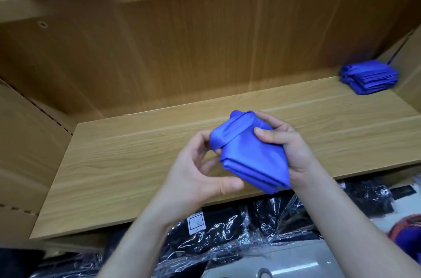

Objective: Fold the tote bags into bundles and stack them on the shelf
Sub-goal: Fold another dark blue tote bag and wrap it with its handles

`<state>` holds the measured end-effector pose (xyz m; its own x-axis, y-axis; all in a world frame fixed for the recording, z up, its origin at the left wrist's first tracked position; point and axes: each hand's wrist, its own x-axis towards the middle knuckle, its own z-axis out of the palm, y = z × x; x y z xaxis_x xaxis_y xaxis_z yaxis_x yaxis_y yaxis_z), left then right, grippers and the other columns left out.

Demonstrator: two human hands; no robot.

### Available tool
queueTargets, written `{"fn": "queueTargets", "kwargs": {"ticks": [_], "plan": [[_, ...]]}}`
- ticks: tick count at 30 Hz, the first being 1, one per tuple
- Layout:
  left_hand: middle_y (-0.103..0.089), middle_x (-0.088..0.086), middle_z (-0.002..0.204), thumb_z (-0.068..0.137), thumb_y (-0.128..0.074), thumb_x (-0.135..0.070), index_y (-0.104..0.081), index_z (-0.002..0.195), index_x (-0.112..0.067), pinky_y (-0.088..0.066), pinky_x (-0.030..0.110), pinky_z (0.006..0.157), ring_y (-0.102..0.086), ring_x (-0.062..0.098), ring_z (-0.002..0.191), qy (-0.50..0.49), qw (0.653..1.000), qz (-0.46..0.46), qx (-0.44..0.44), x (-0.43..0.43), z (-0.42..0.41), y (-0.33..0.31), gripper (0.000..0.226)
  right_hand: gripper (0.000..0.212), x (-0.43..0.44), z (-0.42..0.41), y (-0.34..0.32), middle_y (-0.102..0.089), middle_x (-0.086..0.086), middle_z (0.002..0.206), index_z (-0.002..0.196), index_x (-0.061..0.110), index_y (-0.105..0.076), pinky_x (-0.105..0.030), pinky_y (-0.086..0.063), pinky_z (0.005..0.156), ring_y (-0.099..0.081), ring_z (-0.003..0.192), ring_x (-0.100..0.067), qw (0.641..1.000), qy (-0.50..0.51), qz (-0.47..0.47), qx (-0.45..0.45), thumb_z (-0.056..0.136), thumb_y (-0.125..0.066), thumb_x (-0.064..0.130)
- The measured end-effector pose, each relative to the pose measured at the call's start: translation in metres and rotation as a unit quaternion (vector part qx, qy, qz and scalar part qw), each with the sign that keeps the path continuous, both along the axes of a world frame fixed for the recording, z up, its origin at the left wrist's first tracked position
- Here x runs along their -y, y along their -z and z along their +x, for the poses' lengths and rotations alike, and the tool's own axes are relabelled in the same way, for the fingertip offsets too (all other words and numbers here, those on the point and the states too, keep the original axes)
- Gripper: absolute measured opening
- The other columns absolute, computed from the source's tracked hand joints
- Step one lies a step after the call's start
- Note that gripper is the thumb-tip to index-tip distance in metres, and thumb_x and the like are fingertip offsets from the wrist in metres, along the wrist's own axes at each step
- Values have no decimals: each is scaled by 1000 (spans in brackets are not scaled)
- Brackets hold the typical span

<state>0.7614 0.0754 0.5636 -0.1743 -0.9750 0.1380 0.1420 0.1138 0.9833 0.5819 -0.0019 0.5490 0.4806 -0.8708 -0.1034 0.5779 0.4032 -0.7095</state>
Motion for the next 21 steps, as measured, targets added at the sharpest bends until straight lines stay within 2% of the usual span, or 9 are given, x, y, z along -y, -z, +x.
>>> {"fn": "queueTargets", "kwargs": {"ticks": [3, 7, 9, 11, 12, 15, 16, 18, 21], "plan": [[-66, -13, 99, 51, -86, -21, -66, 87, -32, -53, 23, 78, -61, 4, 100, -97, 995, 0, 22, 2, -4, 8, 42, 58, 0, 6, 4, -74, -11, 90, 87, 16, -77, -32, -59, 68, -71, 76, -23, 999, 38, -2, -23, 32, -96, 17], [-56, -19, 94, 52, -83, -34, -65, 79, -41, -55, 28, 70, -57, 6, 96, -157, 980, -42, 117, 10, 3, 14, 34, 52, -3, 9, 6, -73, -9, 88, 96, 12, -70, -30, -59, 71, -70, 77, -22, 996, 72, -13, -51, 48, -81, -6], [-55, -19, 88, 52, -82, -36, -64, 76, -39, -55, 31, 64, -56, 4, 88, -160, 975, -56, 141, 15, 6, 14, 31, 55, -7, 9, 10, -72, -11, 92, 100, 14, -68, -30, -59, 74, -68, 81, -22, 995, 76, -26, -61, 49, -87, 5], [-55, -14, 82, 52, -81, -37, -61, 72, -37, -51, 35, 60, -53, 6, 82, -170, 970, -61, 163, 20, 8, 12, 28, 62, -10, 6, 14, -70, -12, 99, 107, 20, -66, -31, -58, 75, -67, 85, -23, 996, 41, -41, -67, 51, -92, 22], [-55, -10, 80, 52, -80, -38, -60, 71, -35, -48, 34, 60, -52, 9, 80, -173, 967, -65, 177, 23, 10, 12, 28, 66, -12, 2, 13, -69, -11, 102, 112, 24, -62, -30, -58, 73, -67, 85, -22, 995, 3, -44, -85, 53, -92, 24], [-55, -4, 71, 55, -78, -39, -55, 68, -27, -40, 30, 68, -49, 12, 74, -158, 961, -80, 214, 29, 14, 11, 28, 64, -14, -9, 4, -69, -5, 98, 114, 33, -53, -26, -55, 61, -66, 78, -17, 977, -94, -53, -182, 64, -85, 12], [-54, -5, 68, 55, -77, -39, -54, 67, -24, -39, 30, 69, -48, 12, 72, -154, 960, -80, 220, 31, 14, 12, 30, 61, -14, -9, 1, -69, -5, 95, 114, 33, -53, -25, -54, 60, -65, 76, -17, 974, -80, -63, -203, 65, -81, 8], [-53, -5, 66, 52, -78, -38, -54, 65, -20, -38, 29, 67, -47, 12, 70, -168, 961, -64, 211, 36, 11, 14, 33, 63, -13, -3, 0, -70, -8, 89, 112, 27, -57, -28, -56, 65, -65, 75, -20, 975, 7, -81, -207, 62, -83, -1], [-54, -4, 64, 47, -85, -24, -60, 59, -25, -39, 28, 62, -46, 12, 65, -212, 971, -18, 111, 43, 2, 22, 28, 55, -17, 11, 4, -71, -12, 86, 110, 20, -61, -33, -57, 72, -66, 76, -24, 977, 129, -55, -160, 63, -76, -5]]}}
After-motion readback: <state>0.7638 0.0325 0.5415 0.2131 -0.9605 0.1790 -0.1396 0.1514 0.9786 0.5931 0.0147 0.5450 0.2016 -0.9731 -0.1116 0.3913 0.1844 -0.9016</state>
